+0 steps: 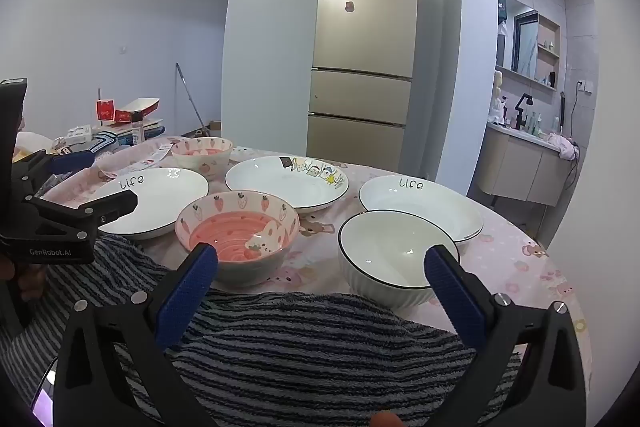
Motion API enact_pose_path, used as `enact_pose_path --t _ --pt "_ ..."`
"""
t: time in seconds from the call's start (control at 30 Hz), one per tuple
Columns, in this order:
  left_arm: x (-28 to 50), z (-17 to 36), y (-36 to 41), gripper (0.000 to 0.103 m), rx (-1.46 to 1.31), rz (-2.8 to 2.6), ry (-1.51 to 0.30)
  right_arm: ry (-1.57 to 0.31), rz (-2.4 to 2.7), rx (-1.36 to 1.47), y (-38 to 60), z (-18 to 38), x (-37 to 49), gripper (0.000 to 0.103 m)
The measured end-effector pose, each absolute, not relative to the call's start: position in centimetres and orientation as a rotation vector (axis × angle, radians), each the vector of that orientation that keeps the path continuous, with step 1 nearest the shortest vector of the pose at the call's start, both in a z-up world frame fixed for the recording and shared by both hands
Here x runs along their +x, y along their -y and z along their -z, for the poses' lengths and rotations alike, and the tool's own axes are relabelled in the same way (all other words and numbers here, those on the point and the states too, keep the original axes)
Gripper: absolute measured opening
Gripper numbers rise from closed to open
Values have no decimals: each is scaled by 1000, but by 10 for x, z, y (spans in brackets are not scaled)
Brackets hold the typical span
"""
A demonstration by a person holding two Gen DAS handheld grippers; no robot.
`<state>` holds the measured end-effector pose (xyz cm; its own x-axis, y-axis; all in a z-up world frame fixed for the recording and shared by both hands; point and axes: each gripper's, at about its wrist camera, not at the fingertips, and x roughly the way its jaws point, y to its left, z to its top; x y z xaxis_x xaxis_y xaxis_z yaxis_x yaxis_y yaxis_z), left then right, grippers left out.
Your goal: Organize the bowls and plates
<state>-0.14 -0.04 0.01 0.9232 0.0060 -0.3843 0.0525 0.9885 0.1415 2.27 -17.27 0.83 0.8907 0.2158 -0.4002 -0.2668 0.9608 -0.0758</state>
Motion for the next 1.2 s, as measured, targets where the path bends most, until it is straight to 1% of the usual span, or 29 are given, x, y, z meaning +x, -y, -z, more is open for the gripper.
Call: enact_pose_path --t 0.3,1.2 --pt "-4 0 -7 103 91 37 -408 -385 -253 -121 173 -9 21 103" --pt "-4 -6 -4 103 123 39 -417 -399 -269 -117 174 -11 22 103"
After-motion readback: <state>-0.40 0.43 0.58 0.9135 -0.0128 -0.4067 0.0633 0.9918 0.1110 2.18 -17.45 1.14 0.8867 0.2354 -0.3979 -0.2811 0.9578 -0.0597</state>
